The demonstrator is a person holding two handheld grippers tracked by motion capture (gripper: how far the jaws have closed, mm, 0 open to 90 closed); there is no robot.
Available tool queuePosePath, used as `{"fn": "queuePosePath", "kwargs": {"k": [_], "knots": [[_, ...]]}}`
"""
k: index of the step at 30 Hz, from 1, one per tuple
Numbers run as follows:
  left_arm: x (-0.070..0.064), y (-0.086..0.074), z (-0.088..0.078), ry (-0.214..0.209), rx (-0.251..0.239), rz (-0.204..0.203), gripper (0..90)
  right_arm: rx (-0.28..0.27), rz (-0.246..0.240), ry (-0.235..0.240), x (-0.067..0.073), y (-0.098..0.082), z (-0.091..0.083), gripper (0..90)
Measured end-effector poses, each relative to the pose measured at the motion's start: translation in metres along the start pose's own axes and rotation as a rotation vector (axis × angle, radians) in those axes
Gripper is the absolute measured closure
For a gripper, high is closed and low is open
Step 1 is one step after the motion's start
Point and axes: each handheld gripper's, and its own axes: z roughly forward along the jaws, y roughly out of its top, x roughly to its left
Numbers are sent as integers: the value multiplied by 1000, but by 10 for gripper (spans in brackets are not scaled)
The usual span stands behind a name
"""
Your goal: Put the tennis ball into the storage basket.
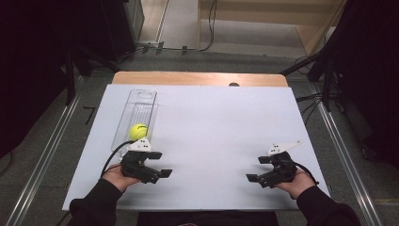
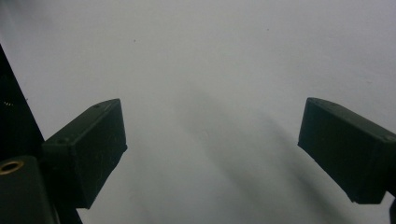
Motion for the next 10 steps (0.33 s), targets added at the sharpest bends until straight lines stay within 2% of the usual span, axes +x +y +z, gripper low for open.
{"fn": "queuePosePath", "kwargs": {"k": [10], "knots": [[0, 0, 0, 1, 1, 0, 209, 1, 1, 0, 0, 0, 0, 58]]}}
